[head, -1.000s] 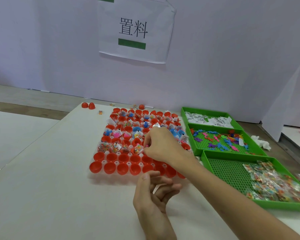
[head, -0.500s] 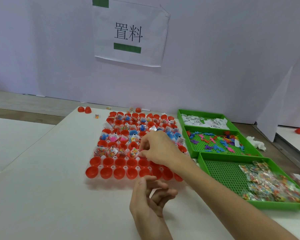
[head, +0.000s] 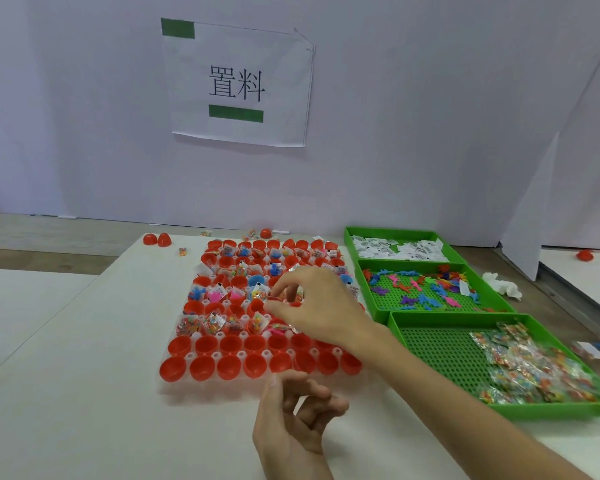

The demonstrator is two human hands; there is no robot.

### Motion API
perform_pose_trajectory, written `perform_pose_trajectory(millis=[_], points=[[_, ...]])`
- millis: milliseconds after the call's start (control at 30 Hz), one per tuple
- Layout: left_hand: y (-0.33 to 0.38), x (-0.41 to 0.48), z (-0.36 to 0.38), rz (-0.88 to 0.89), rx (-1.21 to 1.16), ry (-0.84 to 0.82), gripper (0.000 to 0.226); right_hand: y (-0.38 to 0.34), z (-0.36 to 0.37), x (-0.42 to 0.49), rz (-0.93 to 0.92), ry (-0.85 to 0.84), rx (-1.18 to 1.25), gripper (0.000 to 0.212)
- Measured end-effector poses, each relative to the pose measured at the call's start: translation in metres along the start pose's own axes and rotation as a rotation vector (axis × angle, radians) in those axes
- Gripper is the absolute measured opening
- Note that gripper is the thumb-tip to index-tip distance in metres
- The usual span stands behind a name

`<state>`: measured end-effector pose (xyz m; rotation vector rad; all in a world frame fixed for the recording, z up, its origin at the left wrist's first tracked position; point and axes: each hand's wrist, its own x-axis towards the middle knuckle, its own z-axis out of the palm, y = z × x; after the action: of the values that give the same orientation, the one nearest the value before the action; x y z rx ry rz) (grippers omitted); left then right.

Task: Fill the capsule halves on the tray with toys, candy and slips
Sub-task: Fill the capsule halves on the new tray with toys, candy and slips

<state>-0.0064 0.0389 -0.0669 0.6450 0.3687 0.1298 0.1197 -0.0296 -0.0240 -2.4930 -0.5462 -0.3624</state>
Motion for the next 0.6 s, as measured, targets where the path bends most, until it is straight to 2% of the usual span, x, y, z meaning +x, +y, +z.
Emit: perform_pose_trajectory(millis=[167, 233, 300, 367, 467, 533, 600], points=[[0.0, 0.001, 0.0, -0.041, 0.001, 0.01, 0.044, 0.04, -0.024, 0.019, 0.101, 0.185, 0.095, 0.009], [0.001, 0.001, 0.0, -0.056, 0.002, 0.012, 0.044, 0.066, -0.035, 0.03, 0.195, 0.237, 0.093, 0.012], [0.001, 0.001, 0.0, -0.078, 0.007, 0.013, 0.044, 0.096, -0.045, 0.039, 0.285, 0.244, -0.007, 0.02], [0.004, 0.001, 0.0, -0.12, 0.014, 0.009, 0.043, 0.124, -0.055, 0.045, 0.352, 0.186, -0.113, 0.035], [0.008, 0.002, 0.001, -0.18, 0.029, 0.015, 0.043, 0.15, -0.067, 0.052, 0.383, -0.028, -0.28, 0.066], [0.01, 0.003, 0.002, -0.219, 0.058, 0.019, 0.043, 0.161, -0.071, 0.058, 0.385, -0.172, -0.37, 0.074], [0.013, 0.005, 0.003, -0.264, 0.088, 0.021, 0.044, 0.172, -0.07, 0.063, 0.4, -0.287, -0.412, 0.072]])
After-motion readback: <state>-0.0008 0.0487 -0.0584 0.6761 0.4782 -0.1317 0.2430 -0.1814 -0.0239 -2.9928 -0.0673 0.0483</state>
